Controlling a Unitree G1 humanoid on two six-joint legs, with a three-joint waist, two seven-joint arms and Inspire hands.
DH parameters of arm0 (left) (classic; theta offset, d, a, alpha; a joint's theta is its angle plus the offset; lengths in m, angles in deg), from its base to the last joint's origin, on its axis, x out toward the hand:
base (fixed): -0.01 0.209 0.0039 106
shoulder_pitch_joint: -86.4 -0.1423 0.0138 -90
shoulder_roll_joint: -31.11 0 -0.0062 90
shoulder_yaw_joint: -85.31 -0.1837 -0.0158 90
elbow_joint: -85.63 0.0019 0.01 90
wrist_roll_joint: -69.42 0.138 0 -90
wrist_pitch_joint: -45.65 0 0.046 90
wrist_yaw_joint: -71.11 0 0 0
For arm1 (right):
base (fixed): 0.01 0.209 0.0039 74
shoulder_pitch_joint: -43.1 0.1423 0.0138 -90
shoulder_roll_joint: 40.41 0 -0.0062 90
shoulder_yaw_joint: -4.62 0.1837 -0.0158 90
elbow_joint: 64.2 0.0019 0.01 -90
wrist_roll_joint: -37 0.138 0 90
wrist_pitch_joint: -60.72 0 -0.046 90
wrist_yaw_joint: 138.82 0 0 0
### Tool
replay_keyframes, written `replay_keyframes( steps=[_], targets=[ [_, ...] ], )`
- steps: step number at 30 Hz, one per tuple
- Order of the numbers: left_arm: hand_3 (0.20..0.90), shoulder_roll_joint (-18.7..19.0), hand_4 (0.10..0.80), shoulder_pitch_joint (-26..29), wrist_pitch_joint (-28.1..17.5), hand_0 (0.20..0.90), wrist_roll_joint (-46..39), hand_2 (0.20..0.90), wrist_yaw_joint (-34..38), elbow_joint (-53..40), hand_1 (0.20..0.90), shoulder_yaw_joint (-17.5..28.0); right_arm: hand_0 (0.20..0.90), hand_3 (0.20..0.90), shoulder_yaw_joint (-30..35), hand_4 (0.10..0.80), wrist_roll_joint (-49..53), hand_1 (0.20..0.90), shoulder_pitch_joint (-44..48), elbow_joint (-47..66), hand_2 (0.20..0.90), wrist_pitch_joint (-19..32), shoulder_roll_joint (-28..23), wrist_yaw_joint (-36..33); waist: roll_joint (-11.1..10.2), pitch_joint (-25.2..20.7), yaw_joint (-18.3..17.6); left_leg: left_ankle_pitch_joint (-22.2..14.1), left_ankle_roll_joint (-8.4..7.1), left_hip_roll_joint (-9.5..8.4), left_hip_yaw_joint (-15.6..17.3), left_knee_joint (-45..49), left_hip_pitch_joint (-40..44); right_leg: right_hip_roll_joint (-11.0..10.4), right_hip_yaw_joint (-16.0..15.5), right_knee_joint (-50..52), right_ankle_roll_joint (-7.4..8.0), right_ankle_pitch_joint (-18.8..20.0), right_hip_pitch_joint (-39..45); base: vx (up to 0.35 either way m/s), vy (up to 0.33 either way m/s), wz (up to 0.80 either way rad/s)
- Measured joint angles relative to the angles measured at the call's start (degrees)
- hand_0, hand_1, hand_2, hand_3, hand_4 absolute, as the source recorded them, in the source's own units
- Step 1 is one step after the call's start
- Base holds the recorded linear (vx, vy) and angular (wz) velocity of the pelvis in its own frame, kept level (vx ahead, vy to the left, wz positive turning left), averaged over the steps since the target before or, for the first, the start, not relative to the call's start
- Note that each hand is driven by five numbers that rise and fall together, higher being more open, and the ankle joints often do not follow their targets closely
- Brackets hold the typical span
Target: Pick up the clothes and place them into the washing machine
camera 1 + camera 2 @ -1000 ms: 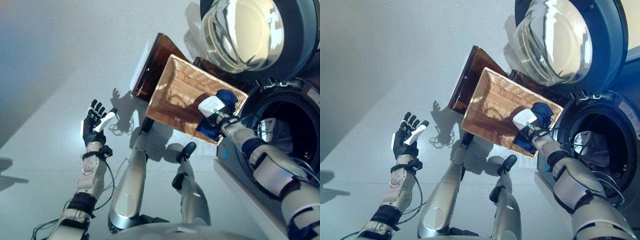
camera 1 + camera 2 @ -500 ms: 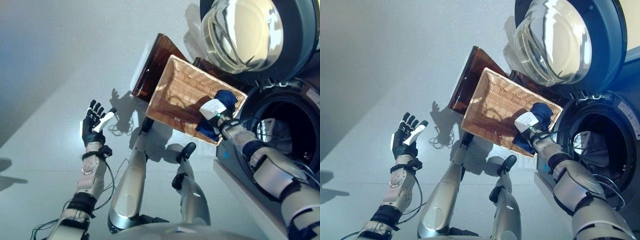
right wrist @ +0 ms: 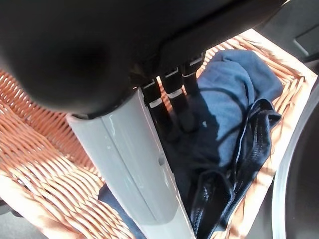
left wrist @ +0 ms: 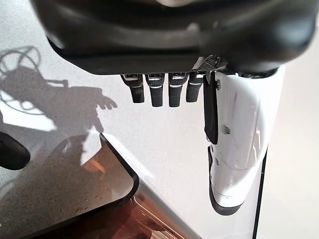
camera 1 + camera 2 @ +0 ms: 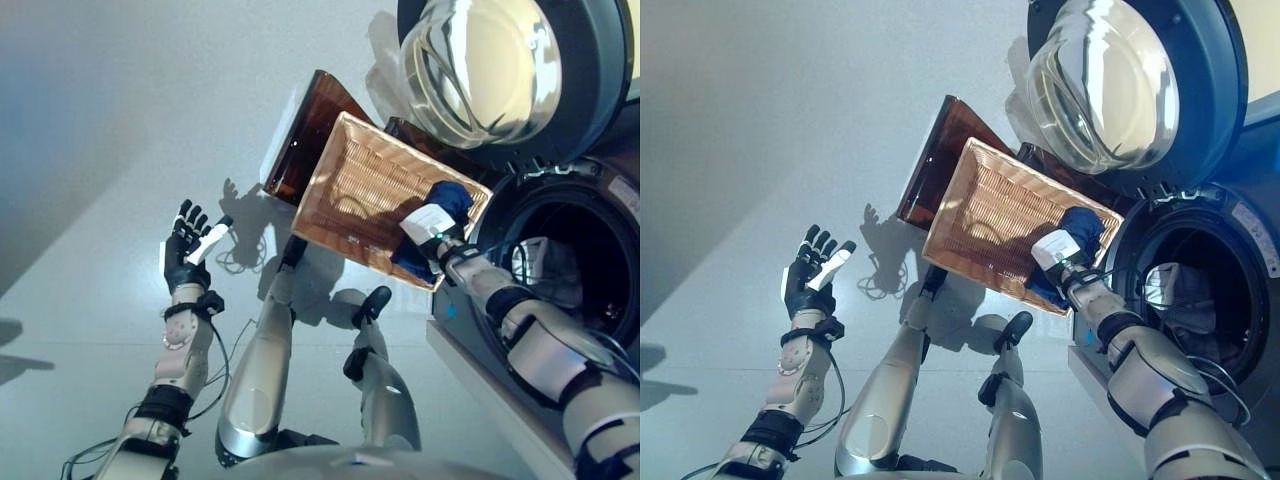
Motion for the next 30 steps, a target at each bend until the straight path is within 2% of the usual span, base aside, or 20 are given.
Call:
replay_keyframes(
  steps=[3,6,7,8,9,10,11,18,30],
  targets=[
    [0.9,0.06,0.8,-0.18,-0.02,0.9,0.0,0.9,-0.03,-0.45,0.9,0.01,0.9,0.9,0.06,0.8,-0.01,0.9,0.14,-0.2,0.9,-0.03,-0.05,-0.22,-0.01,0.0,-0.01,0.0,-0.01,-0.01,-0.03,-0.01,-0.58,-0.02,-0.01,-0.01,-0.05,-0.05,-0.58,-0.012,-0.012,0.0],
    [0.9,0.07,0.8,-0.26,-0.02,0.9,-0.02,0.9,-0.09,-0.71,0.9,0.0,0.711,0.711,0.61,0.665,-0.01,0.711,0.97,0.11,0.711,-0.02,-0.09,-1.37,-0.04,0.05,-0.18,0.04,-0.02,-0.05,-0.06,0.0,-1.66,-0.03,-0.01,-0.01,-0.05,-0.04,-1.62,-0.034,-0.016,0.0],
    [0.9,0.07,0.8,-0.32,-0.03,0.9,-0.02,0.9,-0.09,-1.01,0.9,0.02,0.639,0.639,1.02,0.614,-0.01,0.639,1.1,0.22,0.639,-0.01,-0.09,-1.57,-0.06,0.07,-0.16,0.04,-0.02,-0.04,-0.06,0.0,-1.92,-0.02,-0.01,-0.01,-0.05,-0.04,-1.88,-0.032,-0.016,0.01],
    [0.9,0.09,0.8,-0.43,-0.04,0.9,-0.02,0.9,-0.09,-1.55,0.9,0.05,0.527,0.527,1.42,0.533,0.02,0.527,1.72,0.28,0.527,-0.03,-0.03,-1.89,-0.07,0.2,-0.27,0.07,-0.06,-0.05,-0.1,0.02,-2.37,-0.01,-0.06,0.0,-0.05,-0.03,-2.3,-0.03,-0.007,0.02],
    [0.9,0.08,0.8,-0.47,-0.03,0.9,-0.06,0.9,-0.1,-1.98,0.9,0.04,0.505,0.505,1.44,0.518,0.01,0.505,2.4,0.28,0.505,-0.03,-0.03,-1.86,-0.05,0.25,-0.25,0.17,0.04,-0.07,-0.16,0.01,-2.75,0.0,-0.15,0.0,-0.05,-0.02,-2.66,-0.031,-0.007,0.03],
    [0.9,0.08,0.8,-0.5,-0.03,0.9,-0.06,0.9,-0.13,-2.37,0.9,0.04,0.428,0.428,1.44,0.463,-0.01,0.428,2.83,0.25,0.428,-0.03,-0.03,-1.73,-0.01,0.35,-0.22,0.18,0.05,-0.07,-0.18,-0.01,-2.93,0.01,-0.18,0.0,-0.05,-0.02,-2.82,-0.045,0.0,0.03],
    [0.9,0.1,0.8,-0.54,-0.06,0.9,-0.06,0.9,-0.24,-3.28,0.9,0.05,0.2,0.2,1.44,0.3,-0.01,0.2,3.51,0.23,0.2,-0.12,-0.02,-1.66,0.02,0.6,-0.14,0.18,0.04,-0.07,-0.21,-0.01,-3.38,0.0,-0.25,0.0,-0.05,-0.03,-3.19,-0.035,0.002,0.03],
    [0.9,0.21,0.8,-0.45,-0.13,0.9,-0.08,0.9,-0.98,-5.06,0.9,0.09,0.2,0.2,1.07,0.3,-0.67,0.2,5.13,-0.71,0.2,-2.14,-0.03,-0.06,0.63,2.28,0.02,0.42,0.38,-0.14,-0.21,-0.09,-4.95,-0.01,-0.06,0.02,-0.03,-0.02,-4.86,-0.034,0.011,0.01],
    [0.9,0.23,0.8,-0.36,-0.13,0.9,-0.08,0.9,-1.04,-5.12,0.9,0.11,0.2,0.2,1.12,0.3,-0.74,0.2,4.96,-1.28,0.2,-2.47,-0.05,-0.12,0.74,2.34,-1.23,0.36,0.45,0.0,0.51,0.07,-4.84,-0.01,0.35,0.04,-0.12,0.13,-4.99,-0.005,0.004,-0.01]
  ],
)
